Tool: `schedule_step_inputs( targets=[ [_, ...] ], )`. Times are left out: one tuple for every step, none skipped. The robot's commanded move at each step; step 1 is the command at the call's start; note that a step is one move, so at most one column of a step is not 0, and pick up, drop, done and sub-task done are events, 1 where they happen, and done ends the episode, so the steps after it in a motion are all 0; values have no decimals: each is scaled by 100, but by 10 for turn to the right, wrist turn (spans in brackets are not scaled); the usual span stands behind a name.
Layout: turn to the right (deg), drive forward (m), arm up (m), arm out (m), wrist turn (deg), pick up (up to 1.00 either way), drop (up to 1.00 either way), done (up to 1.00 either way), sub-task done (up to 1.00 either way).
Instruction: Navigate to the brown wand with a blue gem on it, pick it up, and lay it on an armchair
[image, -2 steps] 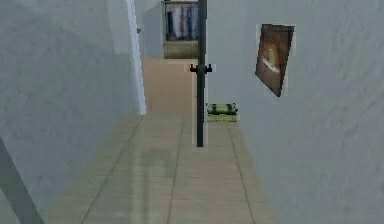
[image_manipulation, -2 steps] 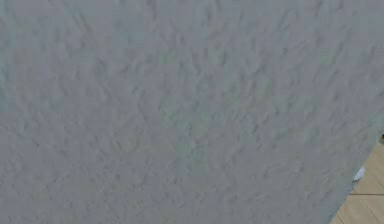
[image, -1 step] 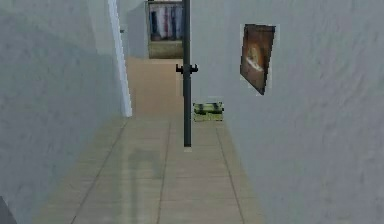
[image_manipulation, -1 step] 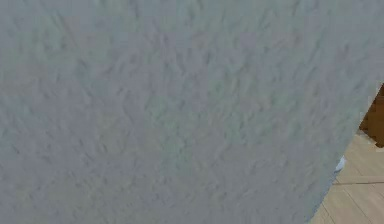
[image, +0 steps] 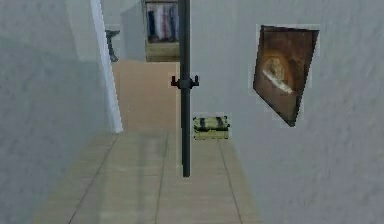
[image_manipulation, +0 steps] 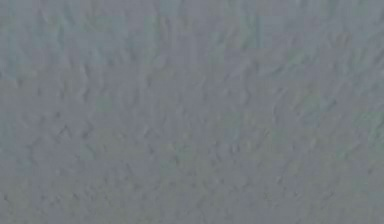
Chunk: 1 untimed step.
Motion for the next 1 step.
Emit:
schedule_step_inputs(
  targets=[
    [-180,0,0,0,0,0,0,0,0]
  ],
)
